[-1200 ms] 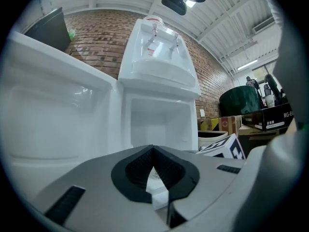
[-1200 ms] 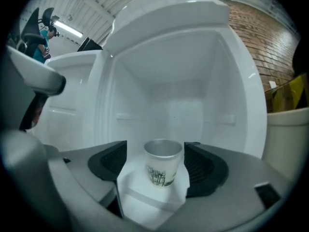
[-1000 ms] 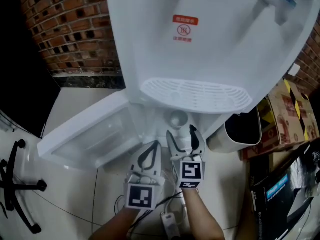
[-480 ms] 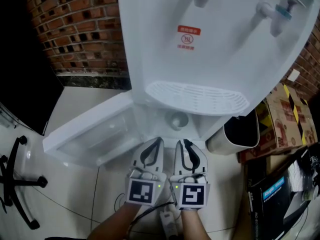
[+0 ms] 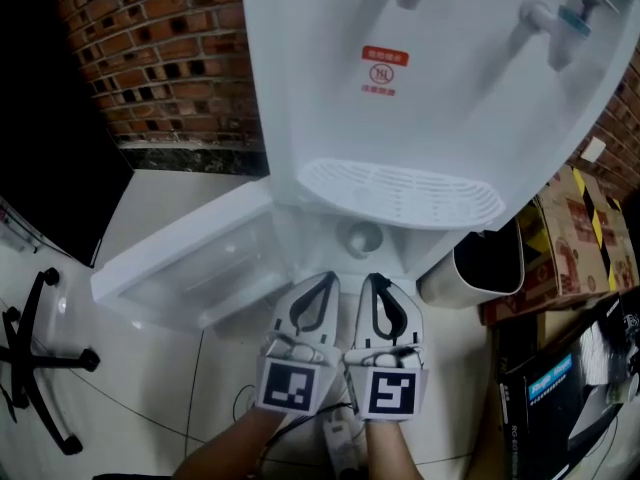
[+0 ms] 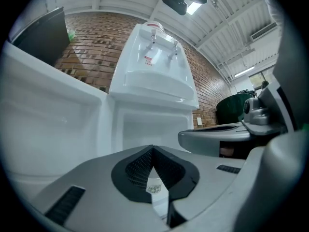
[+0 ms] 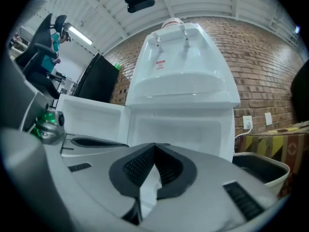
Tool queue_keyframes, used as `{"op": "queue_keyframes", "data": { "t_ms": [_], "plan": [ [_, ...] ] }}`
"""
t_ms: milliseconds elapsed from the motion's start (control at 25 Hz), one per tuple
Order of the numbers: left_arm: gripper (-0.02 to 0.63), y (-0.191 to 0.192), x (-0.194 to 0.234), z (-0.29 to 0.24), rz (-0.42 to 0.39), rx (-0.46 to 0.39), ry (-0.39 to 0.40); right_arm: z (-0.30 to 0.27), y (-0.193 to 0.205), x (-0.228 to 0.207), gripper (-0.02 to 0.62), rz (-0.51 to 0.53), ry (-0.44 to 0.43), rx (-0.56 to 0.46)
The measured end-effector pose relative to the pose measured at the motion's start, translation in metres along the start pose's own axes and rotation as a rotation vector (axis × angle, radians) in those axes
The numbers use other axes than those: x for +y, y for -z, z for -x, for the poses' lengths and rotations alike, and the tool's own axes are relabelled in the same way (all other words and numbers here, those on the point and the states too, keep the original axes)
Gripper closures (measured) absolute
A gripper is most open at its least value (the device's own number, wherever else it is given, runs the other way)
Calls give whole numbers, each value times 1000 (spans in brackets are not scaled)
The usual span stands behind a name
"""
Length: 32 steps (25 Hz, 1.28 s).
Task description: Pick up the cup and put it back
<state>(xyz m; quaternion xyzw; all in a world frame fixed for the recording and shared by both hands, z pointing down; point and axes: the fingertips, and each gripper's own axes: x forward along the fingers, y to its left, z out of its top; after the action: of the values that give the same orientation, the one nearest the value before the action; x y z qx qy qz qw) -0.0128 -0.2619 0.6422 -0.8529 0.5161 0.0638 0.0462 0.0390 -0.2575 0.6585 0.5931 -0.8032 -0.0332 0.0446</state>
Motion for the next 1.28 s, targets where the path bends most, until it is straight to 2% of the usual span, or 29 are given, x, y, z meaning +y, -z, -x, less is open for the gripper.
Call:
{"op": "queue_keyframes", "data": {
  "t_ms": [120,280,440,760,920,1080,1200,1280],
  "plan": [
    [609,-22,-2,-2,-28,2,13,3,-22,-2,591,-6,10,-9],
    [611,-68,-15,-5,-94,43,69,21,-63,-8,591,-10,17,14],
    [609,-138,-21,-8,-124,60,85,35,-127,-13,591,-41,31,19],
    [609,-295,-13,-5,-88,53,5,55,-287,-10,591,-72,-15,-21],
    [609,-359,-15,-1,-114,80,11,67,-358,-9,591,-121,-19,-56],
    [609,-417,-16,0,-121,97,10,79,-410,-9,591,-100,-35,-15],
    [609,-462,-29,4,-181,144,47,98,-444,-12,591,-121,-33,34],
    [609,-500,-37,4,-187,127,55,110,-473,-15,591,-116,-32,49]
  ]
}}
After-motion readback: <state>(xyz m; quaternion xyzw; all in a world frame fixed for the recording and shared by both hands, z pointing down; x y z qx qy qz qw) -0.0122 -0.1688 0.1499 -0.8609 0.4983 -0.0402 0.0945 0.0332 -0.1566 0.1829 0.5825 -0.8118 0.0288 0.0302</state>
